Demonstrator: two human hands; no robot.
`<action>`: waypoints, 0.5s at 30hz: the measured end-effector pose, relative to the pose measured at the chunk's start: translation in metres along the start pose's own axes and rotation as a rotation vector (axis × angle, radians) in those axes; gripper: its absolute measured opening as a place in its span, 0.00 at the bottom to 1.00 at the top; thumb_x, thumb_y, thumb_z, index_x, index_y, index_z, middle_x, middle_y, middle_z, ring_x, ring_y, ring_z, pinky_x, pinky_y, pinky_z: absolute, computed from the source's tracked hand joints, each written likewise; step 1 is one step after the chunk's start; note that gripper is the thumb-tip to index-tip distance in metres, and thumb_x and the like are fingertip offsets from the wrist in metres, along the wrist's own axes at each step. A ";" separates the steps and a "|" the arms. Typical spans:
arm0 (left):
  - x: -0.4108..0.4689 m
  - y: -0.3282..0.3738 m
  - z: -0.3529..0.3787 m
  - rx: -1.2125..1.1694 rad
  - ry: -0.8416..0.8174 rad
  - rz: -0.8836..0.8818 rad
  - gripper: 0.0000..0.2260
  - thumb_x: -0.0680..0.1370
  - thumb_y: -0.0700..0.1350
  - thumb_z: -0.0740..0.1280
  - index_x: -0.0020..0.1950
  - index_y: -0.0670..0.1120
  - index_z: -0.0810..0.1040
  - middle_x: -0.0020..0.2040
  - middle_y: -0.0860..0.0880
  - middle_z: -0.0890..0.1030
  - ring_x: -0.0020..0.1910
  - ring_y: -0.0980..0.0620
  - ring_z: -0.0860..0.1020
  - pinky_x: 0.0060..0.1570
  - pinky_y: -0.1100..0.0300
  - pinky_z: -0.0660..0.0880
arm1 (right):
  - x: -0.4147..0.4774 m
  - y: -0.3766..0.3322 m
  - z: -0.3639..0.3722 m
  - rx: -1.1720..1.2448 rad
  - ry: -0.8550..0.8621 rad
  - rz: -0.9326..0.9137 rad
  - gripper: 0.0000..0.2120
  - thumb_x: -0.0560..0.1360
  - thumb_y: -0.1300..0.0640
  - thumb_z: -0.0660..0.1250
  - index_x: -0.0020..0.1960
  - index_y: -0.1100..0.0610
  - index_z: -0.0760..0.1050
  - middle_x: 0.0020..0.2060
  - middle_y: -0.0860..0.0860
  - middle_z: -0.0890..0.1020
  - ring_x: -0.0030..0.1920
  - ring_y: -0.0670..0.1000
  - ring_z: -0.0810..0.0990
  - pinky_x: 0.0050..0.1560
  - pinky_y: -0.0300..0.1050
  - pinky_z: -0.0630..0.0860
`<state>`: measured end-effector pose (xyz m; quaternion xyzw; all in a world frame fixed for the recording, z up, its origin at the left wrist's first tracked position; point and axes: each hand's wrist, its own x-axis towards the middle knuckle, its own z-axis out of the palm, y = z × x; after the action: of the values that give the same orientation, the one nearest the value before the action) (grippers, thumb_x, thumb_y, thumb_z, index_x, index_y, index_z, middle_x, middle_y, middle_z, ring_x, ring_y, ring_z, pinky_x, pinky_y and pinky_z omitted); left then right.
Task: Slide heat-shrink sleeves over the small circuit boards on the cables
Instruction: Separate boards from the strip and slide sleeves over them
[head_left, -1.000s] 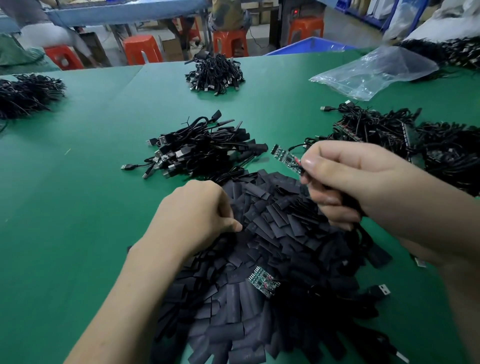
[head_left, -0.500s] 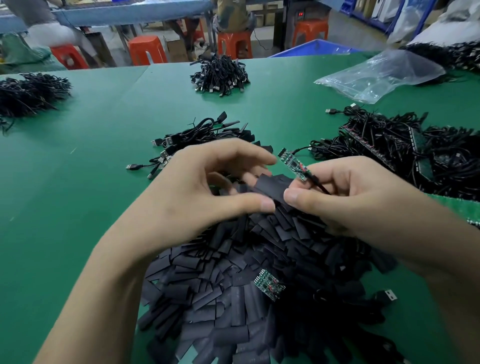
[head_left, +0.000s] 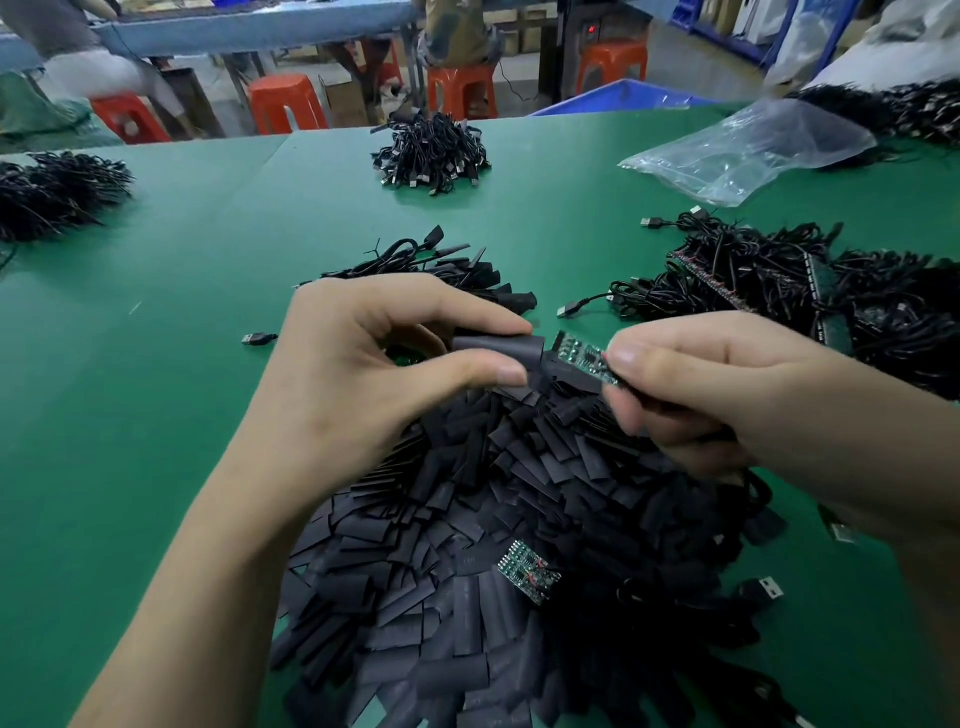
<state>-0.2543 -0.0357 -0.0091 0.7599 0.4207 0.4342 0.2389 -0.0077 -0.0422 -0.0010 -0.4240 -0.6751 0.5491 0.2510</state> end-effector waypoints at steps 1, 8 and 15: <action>0.000 0.000 0.001 -0.012 0.003 -0.002 0.08 0.70 0.52 0.78 0.49 0.56 0.86 0.43 0.58 0.87 0.37 0.55 0.82 0.40 0.67 0.75 | 0.000 -0.001 0.001 -0.010 -0.023 0.003 0.19 0.78 0.43 0.60 0.34 0.53 0.75 0.26 0.46 0.63 0.27 0.48 0.58 0.25 0.36 0.57; 0.000 0.000 0.001 -0.083 -0.003 -0.017 0.07 0.70 0.53 0.78 0.47 0.58 0.87 0.43 0.57 0.87 0.35 0.51 0.82 0.37 0.62 0.76 | 0.001 -0.001 0.002 -0.053 -0.048 0.004 0.20 0.77 0.42 0.61 0.34 0.54 0.73 0.26 0.45 0.63 0.27 0.48 0.58 0.25 0.36 0.56; 0.000 0.002 0.002 -0.143 -0.071 -0.044 0.09 0.69 0.51 0.79 0.47 0.53 0.88 0.43 0.52 0.88 0.42 0.44 0.85 0.44 0.47 0.82 | -0.001 -0.002 0.001 -0.030 -0.058 -0.007 0.19 0.78 0.43 0.61 0.33 0.53 0.72 0.26 0.45 0.62 0.26 0.47 0.58 0.25 0.35 0.57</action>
<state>-0.2512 -0.0372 -0.0087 0.7463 0.3965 0.4306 0.3168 -0.0085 -0.0433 0.0008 -0.4092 -0.6917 0.5499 0.2272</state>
